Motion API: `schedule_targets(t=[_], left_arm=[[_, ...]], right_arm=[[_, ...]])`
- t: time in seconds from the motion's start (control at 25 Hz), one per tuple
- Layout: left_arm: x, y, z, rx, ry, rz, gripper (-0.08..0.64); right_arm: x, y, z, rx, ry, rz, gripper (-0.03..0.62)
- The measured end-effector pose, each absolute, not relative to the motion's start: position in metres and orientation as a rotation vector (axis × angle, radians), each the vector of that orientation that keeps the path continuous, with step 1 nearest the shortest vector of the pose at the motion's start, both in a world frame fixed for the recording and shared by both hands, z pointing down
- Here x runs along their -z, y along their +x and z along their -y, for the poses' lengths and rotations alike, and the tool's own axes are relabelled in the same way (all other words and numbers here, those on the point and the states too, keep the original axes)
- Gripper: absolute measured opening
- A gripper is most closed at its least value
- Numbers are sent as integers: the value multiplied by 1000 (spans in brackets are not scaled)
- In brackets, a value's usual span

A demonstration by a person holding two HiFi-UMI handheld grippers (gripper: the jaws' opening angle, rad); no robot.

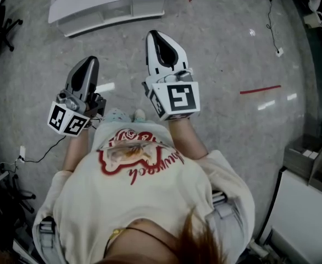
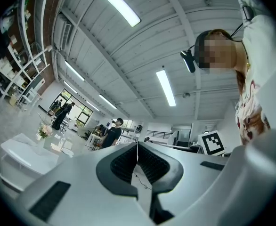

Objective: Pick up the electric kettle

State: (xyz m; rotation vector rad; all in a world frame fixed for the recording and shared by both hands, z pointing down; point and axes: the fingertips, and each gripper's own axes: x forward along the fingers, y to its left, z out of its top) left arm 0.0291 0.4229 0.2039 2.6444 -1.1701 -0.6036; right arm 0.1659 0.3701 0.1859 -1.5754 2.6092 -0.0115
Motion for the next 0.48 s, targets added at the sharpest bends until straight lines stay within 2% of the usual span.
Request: schedule_targets(t=[0.48], left_arm=[[-219, 0, -369, 602, 2620, 1236, 12]], right_arm=[[-195, 156, -313, -19, -1604, -2600, 17]])
